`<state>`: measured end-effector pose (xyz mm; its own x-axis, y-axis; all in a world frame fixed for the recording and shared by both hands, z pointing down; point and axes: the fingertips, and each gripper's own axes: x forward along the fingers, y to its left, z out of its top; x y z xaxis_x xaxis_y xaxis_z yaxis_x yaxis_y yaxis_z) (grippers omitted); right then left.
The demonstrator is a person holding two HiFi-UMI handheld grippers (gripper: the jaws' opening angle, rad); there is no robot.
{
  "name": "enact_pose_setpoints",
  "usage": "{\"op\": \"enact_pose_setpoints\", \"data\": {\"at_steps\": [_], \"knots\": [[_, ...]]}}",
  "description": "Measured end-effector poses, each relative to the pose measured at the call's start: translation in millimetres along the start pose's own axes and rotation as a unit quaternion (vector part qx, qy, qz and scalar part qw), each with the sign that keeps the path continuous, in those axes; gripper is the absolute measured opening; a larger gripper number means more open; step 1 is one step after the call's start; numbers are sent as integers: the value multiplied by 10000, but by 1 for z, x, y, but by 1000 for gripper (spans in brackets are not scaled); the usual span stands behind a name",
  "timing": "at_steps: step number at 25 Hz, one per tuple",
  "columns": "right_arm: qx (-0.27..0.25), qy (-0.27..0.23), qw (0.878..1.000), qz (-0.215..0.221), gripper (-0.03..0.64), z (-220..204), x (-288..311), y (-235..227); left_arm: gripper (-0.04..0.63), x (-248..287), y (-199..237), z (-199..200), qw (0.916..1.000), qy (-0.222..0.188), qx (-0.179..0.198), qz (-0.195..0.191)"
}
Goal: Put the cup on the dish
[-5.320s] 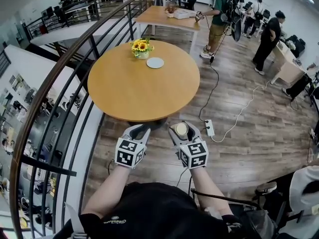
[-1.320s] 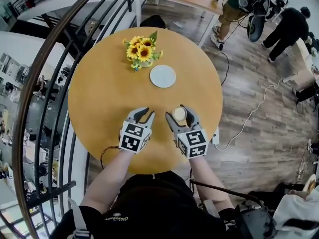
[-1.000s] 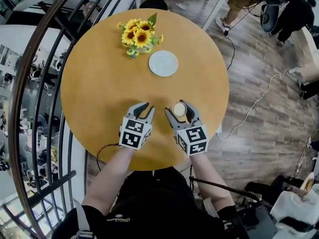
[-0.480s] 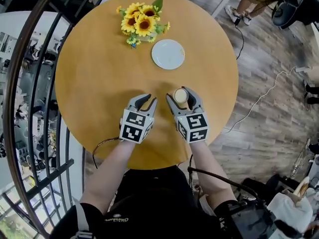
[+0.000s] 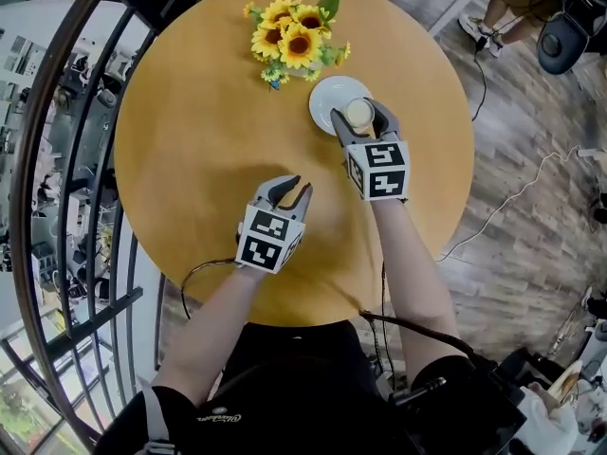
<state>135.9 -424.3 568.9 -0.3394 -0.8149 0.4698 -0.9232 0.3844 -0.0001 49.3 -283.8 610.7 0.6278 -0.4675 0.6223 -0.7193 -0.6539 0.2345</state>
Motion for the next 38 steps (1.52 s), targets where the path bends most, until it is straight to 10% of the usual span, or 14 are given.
{"op": "enact_pose_setpoints", "data": {"at_steps": [38], "knots": [[-149, 482, 9986, -179, 261, -36, 67, -21, 84, 4, 8, -15, 9998, 130, -111, 91]]}}
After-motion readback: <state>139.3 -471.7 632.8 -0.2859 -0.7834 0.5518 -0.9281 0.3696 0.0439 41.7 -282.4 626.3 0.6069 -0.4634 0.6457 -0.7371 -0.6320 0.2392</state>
